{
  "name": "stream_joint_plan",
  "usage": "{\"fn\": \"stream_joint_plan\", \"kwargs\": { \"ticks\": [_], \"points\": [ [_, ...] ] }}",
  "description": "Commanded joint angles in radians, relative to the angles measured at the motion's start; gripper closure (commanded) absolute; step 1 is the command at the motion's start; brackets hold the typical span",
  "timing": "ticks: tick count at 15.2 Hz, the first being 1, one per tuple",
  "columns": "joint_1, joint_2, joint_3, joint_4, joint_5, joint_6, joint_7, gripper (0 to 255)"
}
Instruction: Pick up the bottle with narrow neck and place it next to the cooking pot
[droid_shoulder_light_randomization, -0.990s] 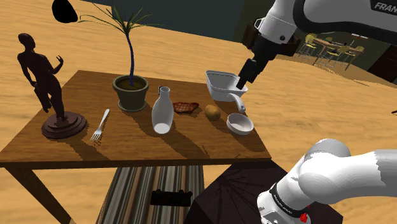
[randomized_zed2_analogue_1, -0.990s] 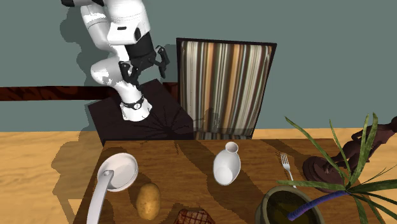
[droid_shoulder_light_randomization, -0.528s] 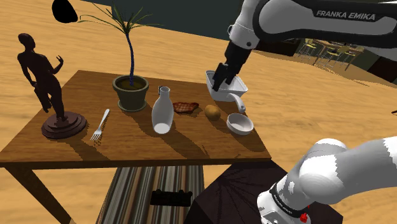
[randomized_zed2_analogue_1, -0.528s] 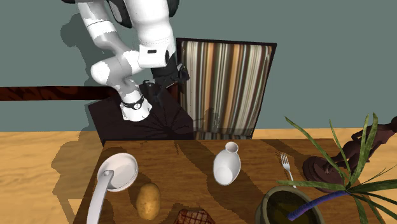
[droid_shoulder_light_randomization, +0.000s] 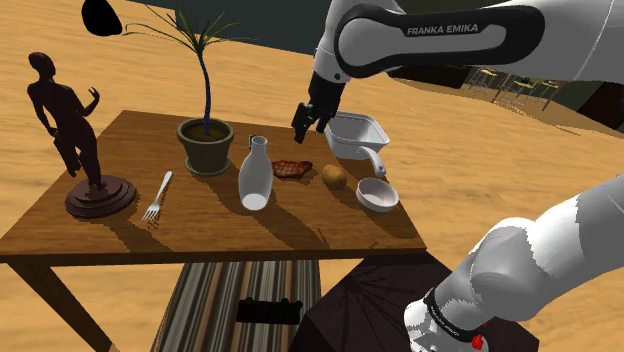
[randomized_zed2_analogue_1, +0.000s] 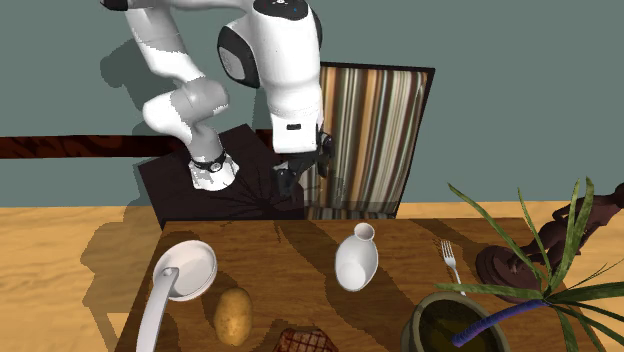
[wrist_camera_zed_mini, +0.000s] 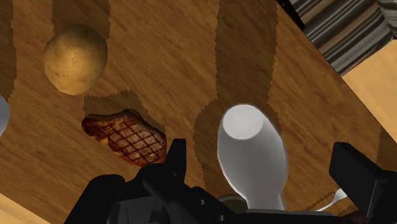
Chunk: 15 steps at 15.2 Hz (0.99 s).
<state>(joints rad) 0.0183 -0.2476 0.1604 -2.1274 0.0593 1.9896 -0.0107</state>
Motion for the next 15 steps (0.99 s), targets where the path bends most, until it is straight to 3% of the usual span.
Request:
{"fn": "stream_joint_plan", "kwargs": {
  "ticks": [1,9,15],
  "points": [
    [0.006,0.075,0.017,0.047,-0.011,0.029,0.018,0],
    [0.034,0.385,0.051,0.296,-0.084,0.088,0.076,0],
    [0.037,0.42,0.05,0.27,-0.093,0.147,0.082,0]
  ]
}}
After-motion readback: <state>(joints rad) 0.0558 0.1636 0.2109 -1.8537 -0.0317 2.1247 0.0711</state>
